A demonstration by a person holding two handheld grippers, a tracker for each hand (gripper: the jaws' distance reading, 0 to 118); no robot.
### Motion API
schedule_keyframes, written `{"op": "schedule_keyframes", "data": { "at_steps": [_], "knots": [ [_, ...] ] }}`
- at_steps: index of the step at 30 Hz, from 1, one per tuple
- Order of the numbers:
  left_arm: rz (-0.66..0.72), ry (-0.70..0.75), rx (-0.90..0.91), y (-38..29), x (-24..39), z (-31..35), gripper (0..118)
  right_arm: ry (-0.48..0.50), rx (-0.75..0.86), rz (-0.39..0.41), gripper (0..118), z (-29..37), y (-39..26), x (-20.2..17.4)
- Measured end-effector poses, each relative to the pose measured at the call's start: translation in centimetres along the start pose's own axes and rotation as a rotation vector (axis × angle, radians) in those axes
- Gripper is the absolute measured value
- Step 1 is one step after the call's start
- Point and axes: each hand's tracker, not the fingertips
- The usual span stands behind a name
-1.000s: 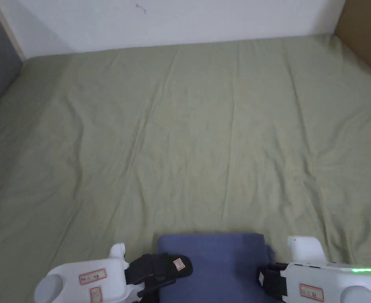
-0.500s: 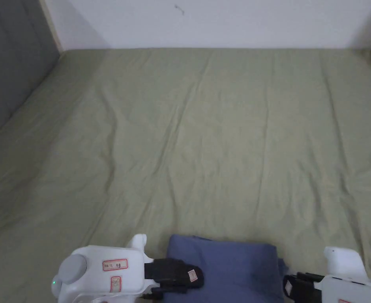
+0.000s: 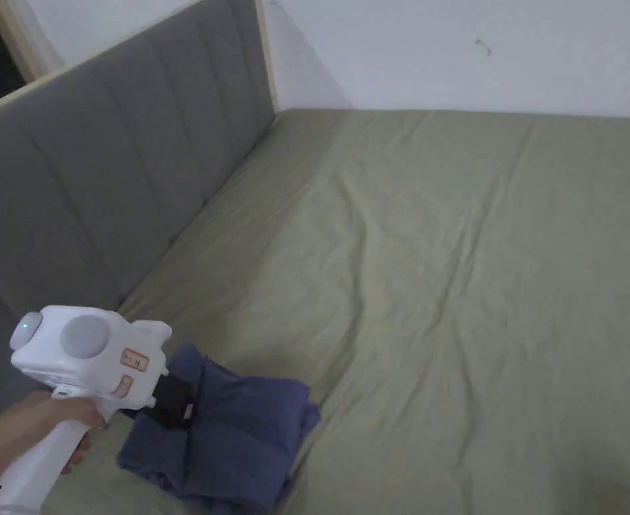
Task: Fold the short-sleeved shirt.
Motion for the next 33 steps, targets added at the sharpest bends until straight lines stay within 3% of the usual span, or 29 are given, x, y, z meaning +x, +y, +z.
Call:
{"op": "schedule_keyframes", "data": {
  "at_steps": [7,11,12,14,15,20,21,25,27,33],
  "knots": [
    [-0.058,0.078,-0.044,0.6,-3.2,0.4,28,-0.017,-0.029,0.024,5,-0.5,-0.1,-0.8],
    [-0.006,0.083,-0.017,0.0,-4.9,0.5,30,-0.018,-0.034,0.020,5,-0.9,0.0,-0.5],
    [0.005,0.089,-0.012,-0.4,-5.0,0.5,41,-0.018,-0.037,0.017,5,-0.9,0.0,-0.6],
    [0.013,0.193,0.014,-0.8,-4.9,0.9,87,-0.013,-0.037,0.018,5,-0.7,-0.1,-0.6],
    [0.006,0.218,0.031,-1.0,-5.1,1.2,98,-0.007,-0.038,0.022,5,-0.7,-0.2,-0.7],
    [0.142,0.091,0.208,-2.2,-5.2,5.8,99,0.001,-0.044,0.031,5,-0.7,-0.4,-0.9],
    [0.174,0.067,0.253,-2.5,-5.0,6.8,97,0.012,-0.046,0.028,5,-0.7,-0.4,-1.0],
    [0.322,-0.101,0.403,-4.2,-3.4,10.1,58,0.033,-0.033,0.037,5,-0.1,-0.7,-1.3],
    [0.330,-0.130,0.490,-5.6,-1.3,11.0,1,0.046,-0.020,0.041,5,0.3,-0.7,-1.4],
    [0.249,-0.099,0.661,-9.7,8.5,13.6,0,0.072,0.065,0.042,5,2.9,-0.3,-1.3]
  ]
}}
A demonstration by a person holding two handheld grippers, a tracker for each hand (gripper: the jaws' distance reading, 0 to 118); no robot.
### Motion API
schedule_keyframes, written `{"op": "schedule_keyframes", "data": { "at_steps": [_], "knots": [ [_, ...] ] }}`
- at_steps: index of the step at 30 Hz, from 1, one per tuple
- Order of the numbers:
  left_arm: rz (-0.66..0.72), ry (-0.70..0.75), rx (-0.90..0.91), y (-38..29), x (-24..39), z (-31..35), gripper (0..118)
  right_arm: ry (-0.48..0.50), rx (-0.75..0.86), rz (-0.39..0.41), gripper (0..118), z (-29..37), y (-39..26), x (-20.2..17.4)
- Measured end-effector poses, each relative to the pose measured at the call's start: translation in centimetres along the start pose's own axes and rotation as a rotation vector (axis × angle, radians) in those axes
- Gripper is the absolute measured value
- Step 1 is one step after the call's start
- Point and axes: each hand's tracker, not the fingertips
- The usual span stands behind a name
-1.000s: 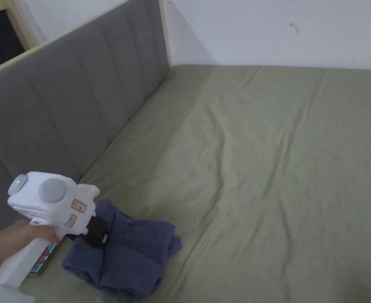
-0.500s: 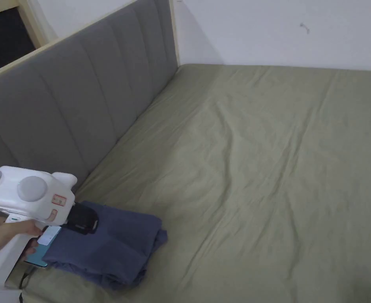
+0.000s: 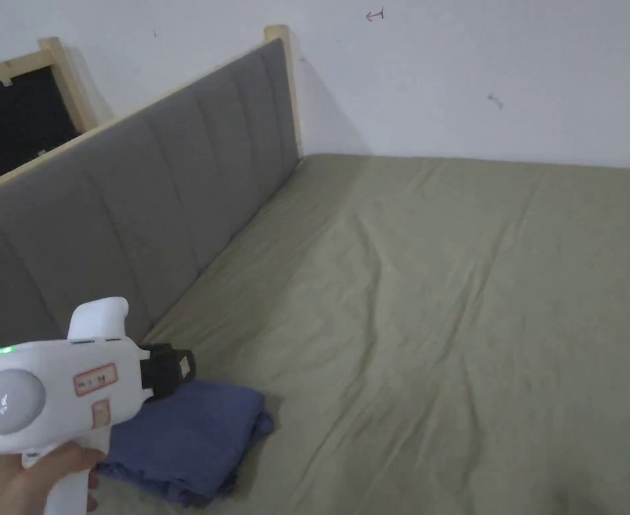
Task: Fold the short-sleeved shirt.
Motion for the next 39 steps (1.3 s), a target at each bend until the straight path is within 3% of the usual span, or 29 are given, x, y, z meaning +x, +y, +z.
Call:
{"op": "schedule_keyframes", "data": {
  "at_steps": [7,15,22,23,24,25,26,27,28,34,39],
  "knots": [
    [-0.179,0.066,0.133,-4.3,10.5,3.2,0,0.023,0.123,0.012,5,3.5,0.8,-0.1],
    [-0.246,0.075,0.273,-8.3,19.9,5.2,0,-0.111,0.383,0.139,5,9.0,1.7,-2.6],
    [-0.278,0.077,0.376,-9.0,24.1,6.1,2,-0.248,0.601,0.229,9,12.0,1.7,-4.5],
    [-0.322,0.113,0.390,-9.0,24.9,6.3,8,-0.244,0.612,0.229,17,12.3,1.8,-4.5],
    [-0.344,0.130,0.399,-9.1,25.2,6.3,14,-0.243,0.617,0.227,32,12.5,1.9,-4.6],
    [-0.366,0.138,0.410,-9.3,25.6,6.3,23,-0.241,0.621,0.232,59,12.7,1.9,-4.6],
    [-0.366,0.124,0.409,-9.3,25.9,6.2,35,-0.245,0.630,0.238,80,12.9,2.0,-4.7],
    [-0.361,0.113,0.405,-9.2,26.0,6.3,52,-0.250,0.639,0.239,94,13.0,2.1,-4.7],
    [-0.347,0.096,0.399,-9.1,26.1,6.4,74,-0.259,0.661,0.242,102,13.3,2.0,-4.8],
    [-0.346,0.159,0.411,-9.1,27.5,6.9,111,-0.326,0.821,0.269,102,15.2,1.3,-5.9],
    [-0.337,0.068,0.477,-9.2,27.7,8.3,112,-0.334,0.928,0.301,102,16.4,0.8,-6.5]
  ]
}}
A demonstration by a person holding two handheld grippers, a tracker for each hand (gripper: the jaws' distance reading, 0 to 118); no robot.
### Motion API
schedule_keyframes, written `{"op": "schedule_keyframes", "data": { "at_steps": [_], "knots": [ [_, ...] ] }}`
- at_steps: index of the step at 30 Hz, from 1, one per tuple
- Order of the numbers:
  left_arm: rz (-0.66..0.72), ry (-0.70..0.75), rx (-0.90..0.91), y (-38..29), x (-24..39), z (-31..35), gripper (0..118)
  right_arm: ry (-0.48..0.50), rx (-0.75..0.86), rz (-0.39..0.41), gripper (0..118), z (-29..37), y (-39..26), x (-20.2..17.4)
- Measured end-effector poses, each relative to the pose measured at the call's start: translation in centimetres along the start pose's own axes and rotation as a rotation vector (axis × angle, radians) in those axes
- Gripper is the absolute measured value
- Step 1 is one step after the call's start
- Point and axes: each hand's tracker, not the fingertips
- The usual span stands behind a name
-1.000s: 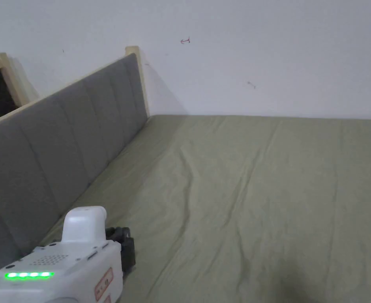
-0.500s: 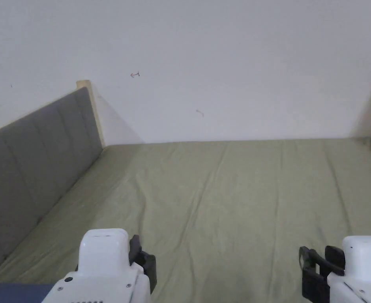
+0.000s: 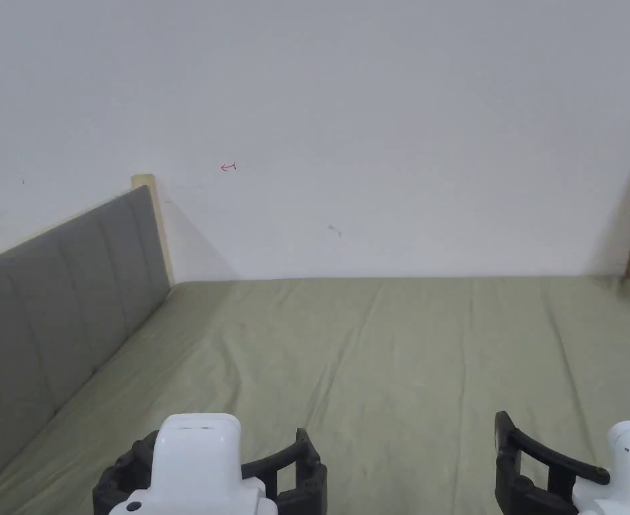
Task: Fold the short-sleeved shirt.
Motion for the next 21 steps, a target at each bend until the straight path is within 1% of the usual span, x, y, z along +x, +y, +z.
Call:
{"op": "schedule_keyframes", "data": {
  "at_steps": [2,6,10,13,15,17,18,21],
  "knots": [
    [0.010,-0.005,-0.022,0.8,0.2,0.4,112,0.010,0.004,0.003,102,0.1,0.3,0.1],
    [0.037,-0.021,-0.066,1.4,0.0,0.1,107,0.014,-0.005,-0.005,101,0.1,0.5,0.1],
    [0.071,-0.004,-0.154,2.2,-0.2,0.0,107,0.010,-0.031,-0.022,102,-0.1,0.5,0.5],
    [0.084,0.004,-0.145,2.2,-0.1,0.2,107,0.003,-0.036,-0.025,102,-0.2,0.5,0.8],
    [0.071,0.005,-0.109,2.2,0.0,0.7,107,0.001,-0.034,-0.026,102,-0.1,0.6,0.9],
    [0.011,0.126,-0.040,2.1,1.0,1.1,107,0.004,-0.031,-0.027,102,-0.2,0.8,0.8],
    [-0.013,0.141,-0.013,2.1,1.3,1.2,107,0.007,-0.035,-0.028,102,-0.2,0.8,0.7],
    [-0.010,0.086,-0.026,2.0,1.3,1.3,107,0.018,-0.045,-0.021,102,-0.3,0.7,0.5]
  ]
}}
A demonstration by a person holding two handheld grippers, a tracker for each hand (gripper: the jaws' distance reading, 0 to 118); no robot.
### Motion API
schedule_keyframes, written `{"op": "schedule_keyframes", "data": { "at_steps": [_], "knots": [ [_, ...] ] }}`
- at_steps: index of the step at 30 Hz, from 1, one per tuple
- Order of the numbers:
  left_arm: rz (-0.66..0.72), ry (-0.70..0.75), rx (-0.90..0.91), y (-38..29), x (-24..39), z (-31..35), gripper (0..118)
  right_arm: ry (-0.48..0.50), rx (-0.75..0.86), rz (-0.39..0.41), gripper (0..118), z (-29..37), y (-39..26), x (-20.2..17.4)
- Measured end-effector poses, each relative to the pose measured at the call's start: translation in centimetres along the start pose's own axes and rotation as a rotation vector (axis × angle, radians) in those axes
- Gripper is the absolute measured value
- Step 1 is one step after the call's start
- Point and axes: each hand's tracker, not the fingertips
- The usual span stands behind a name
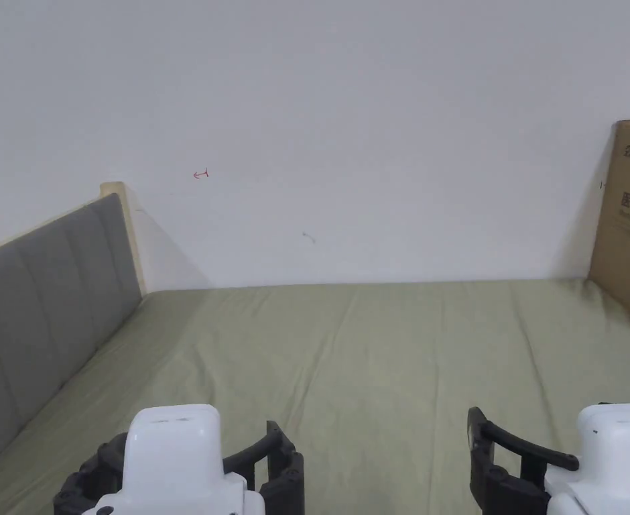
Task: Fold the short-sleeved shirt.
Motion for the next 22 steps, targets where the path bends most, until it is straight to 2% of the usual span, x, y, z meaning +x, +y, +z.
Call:
{"op": "schedule_keyframes", "data": {
  "at_steps": [3,11,14,22],
  "knots": [
    [0.015,-0.039,-0.014,0.04,-0.20,0.12,107,0.007,-0.003,0.011,102,0.04,-0.15,-0.23],
    [-0.014,-0.027,-0.033,-0.27,0.20,0.14,107,0.015,-0.029,0.000,102,-0.31,-0.24,-0.07],
    [0.030,-0.067,-0.064,-0.22,-0.22,-0.40,107,0.014,-0.029,-0.002,102,-0.32,-0.25,-0.05],
    [0.004,-0.042,-0.032,-0.19,-0.01,-0.33,107,0.022,-0.030,0.005,102,-0.36,-0.24,-0.28]
  ]
}}
